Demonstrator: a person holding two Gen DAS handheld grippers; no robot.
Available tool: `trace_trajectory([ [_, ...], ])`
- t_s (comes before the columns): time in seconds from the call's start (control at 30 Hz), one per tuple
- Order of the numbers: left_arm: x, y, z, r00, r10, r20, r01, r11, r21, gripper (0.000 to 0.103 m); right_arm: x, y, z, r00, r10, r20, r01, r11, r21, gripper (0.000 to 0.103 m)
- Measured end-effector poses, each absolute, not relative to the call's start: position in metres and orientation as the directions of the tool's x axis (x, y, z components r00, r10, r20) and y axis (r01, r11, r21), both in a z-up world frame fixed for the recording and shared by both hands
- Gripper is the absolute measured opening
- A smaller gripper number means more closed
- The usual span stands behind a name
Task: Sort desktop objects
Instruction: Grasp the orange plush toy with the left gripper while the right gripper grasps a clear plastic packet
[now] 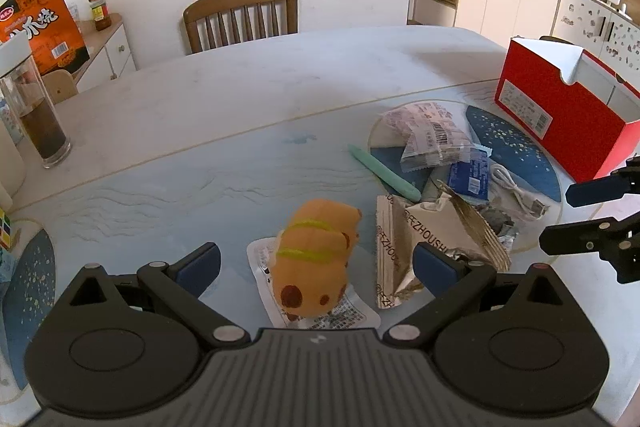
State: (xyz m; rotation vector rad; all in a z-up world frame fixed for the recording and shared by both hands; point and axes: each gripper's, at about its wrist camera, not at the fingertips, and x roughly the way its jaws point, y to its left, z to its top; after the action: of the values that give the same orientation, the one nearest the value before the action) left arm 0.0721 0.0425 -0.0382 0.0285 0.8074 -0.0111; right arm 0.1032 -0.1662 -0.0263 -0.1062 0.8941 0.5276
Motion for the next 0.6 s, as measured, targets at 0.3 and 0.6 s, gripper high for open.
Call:
trace_trajectory([
  [0.3,0.079,0.044,-0.041,0.689,-0.006,-0.724,0.034,0.999,0.024,0.103,0.117,-0.156,-0.027,0.520,0.397,-0.756,-0.475,0.870,0.131,0.065],
  [0.6,0.085,0.048,-0.046,0.681,-0.009,-0.732,0.037,0.999,0.022,0.102,0.130,-0.151,-0.041,0.512,0.370,-0.775,-0.459,0.881,0.118,0.056],
])
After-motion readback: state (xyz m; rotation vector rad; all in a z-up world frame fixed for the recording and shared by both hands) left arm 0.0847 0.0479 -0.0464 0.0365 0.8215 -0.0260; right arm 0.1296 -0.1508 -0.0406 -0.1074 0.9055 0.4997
